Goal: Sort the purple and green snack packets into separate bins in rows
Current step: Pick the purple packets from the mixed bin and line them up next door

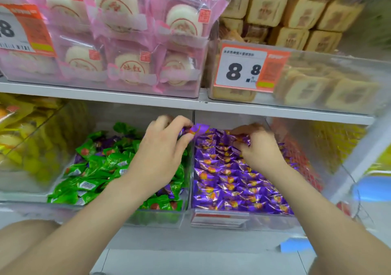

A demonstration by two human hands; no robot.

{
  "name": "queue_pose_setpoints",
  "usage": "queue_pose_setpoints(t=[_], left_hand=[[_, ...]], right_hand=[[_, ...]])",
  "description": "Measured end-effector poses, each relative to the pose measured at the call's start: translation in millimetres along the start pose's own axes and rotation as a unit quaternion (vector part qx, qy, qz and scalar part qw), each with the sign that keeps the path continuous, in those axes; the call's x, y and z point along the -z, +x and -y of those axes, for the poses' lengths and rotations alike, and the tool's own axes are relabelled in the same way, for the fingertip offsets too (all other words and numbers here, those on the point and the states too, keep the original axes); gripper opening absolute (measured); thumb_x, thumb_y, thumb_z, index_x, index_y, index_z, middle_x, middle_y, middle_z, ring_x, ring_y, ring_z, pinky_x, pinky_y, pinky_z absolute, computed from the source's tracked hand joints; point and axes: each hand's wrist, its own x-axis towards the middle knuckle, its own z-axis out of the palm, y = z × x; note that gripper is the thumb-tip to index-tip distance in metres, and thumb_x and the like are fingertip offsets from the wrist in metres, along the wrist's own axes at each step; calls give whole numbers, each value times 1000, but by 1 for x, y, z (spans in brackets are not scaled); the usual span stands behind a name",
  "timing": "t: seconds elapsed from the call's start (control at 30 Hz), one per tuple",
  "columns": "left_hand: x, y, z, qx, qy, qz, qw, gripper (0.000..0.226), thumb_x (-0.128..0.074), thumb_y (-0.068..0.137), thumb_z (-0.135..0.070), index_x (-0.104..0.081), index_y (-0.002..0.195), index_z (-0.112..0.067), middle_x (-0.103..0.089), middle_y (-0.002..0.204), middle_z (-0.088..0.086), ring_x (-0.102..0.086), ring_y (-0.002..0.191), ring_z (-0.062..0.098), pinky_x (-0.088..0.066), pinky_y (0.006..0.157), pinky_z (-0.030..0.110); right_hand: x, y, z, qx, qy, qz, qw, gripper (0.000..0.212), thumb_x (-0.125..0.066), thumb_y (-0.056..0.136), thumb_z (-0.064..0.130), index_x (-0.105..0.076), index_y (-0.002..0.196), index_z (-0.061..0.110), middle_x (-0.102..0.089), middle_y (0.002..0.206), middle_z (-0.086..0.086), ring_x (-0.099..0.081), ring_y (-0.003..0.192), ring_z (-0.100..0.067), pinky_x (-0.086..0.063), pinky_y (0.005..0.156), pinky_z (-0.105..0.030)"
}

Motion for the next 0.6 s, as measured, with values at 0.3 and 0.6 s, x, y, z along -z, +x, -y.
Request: queue_pose_setpoints(t=[0.3,0.6], left_hand=[[-12,1,-5,-31,12,30,999,16,-58,103,-40,-56,119,-36,-48,104,-7,-51,95,25,-46,92,48],[-8,1,-7,-31,13,37,999,17,-58,104,-41,-57,120,-37,-44,101,-11,-50,96,21,-46,91,44]], right_hand=[[-34,23,-27,9,-33,33,999,25,-80,85,13,-78,108,21,-73,106,-7,-70,97,-33,-57,86,-40],[-34,18,-16,14,-116,57,992,43,-69,87,7,-71,128,21,-53,123,-11,-49,121,-36,-56,94,-46]])
